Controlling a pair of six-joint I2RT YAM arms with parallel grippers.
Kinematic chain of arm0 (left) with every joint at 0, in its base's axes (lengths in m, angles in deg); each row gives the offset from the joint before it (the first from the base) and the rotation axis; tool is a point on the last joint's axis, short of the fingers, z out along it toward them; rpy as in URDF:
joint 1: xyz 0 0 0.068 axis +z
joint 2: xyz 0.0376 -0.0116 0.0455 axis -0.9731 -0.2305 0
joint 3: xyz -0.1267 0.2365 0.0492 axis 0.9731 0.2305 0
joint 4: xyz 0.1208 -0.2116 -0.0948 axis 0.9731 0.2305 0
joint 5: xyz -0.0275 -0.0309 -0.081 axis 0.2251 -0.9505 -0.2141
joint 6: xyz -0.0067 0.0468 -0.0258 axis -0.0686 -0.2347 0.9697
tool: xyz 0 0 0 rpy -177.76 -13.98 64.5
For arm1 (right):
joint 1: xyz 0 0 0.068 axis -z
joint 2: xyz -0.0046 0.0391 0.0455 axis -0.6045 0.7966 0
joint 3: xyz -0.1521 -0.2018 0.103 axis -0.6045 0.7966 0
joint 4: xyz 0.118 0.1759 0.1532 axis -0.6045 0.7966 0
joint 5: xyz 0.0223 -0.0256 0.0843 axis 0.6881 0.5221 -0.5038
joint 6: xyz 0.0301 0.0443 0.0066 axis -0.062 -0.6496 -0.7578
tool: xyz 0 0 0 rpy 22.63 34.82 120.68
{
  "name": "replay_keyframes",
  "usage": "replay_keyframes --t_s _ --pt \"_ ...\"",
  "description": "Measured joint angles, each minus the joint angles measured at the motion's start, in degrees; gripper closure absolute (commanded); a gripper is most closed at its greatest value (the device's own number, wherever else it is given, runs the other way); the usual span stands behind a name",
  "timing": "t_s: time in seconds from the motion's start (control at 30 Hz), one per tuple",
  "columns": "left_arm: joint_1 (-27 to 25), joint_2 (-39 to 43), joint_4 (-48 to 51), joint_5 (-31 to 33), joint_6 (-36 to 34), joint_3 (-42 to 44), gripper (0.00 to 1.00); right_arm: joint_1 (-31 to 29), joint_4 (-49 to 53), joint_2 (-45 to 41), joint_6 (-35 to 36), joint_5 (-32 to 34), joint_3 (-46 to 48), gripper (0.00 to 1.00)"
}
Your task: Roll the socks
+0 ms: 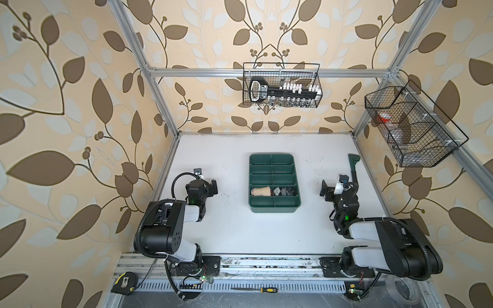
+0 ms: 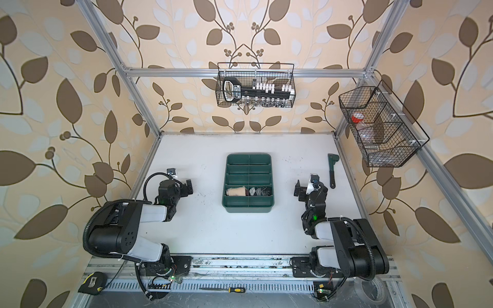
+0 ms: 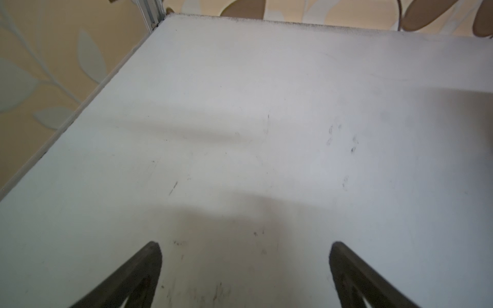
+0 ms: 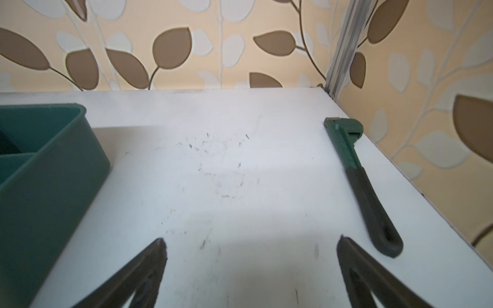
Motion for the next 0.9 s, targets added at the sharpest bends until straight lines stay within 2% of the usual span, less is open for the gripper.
replay_keyframes --t_s 0.23,0.5,0.9 --pt "3.21 -1.18 2.51 -3.26 0.44 -4.31 0.01 0.57 0.31 0.00 0.00 -1.29 -1.20 0.00" --pt "3.26 -1.18 2.91 -4.37 0.42 -4.31 0.01 0.24 1.07 0.00 0.26 -2.10 -1.20 0.00" --pt "3.26 -1.18 2.99 -4.42 0.42 -4.31 0.01 1.77 2.56 0.07 0.90 -7.91 -1.73 0.00"
